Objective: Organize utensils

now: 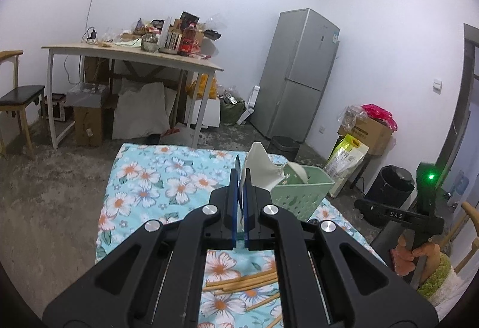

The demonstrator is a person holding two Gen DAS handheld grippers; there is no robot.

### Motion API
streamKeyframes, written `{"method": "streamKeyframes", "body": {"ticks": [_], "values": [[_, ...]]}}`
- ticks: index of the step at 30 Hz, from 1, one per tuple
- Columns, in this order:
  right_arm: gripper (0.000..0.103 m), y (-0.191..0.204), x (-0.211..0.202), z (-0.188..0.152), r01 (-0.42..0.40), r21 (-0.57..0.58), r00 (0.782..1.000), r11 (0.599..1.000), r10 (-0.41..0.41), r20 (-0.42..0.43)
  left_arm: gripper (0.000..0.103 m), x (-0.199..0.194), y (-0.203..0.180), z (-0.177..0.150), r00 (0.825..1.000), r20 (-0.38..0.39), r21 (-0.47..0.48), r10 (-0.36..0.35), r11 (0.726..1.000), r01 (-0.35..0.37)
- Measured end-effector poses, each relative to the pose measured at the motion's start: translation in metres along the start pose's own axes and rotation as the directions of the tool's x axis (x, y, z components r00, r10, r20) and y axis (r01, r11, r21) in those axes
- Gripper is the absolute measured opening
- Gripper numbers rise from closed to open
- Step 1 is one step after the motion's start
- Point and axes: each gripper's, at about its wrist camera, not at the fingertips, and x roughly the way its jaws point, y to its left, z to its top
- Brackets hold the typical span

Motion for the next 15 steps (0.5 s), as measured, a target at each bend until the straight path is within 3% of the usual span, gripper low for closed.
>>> {"method": "streamKeyframes", "body": {"ticks": [5, 11, 15], "values": [[0.042, -0.033, 0.044, -0.02, -0.02, 0.104, 0.994, 0.994, 0.031, -0.108, 0.002, 0.002, 0.008, -0.008, 1.0, -0.017, -0.028, 0.009, 1.0, -0.01], [0.043, -0.057, 0.1, -0.026, 0.001, 0.115, 0.979, 0.993, 0.023, -0.202, 0.002, 0.001, 0.01, -0.007, 1.0, -0.015, -0.033, 0.012, 0.999, -0.012], [0.043, -0.064, 0.119, -0.02, -0.007, 0.094, 0.977, 0.996, 0.027, -0.214, 0.002, 0.001, 0.012, -0.006, 1.0, -0.012, -0.033, 0.014, 0.999, -0.015]]}}
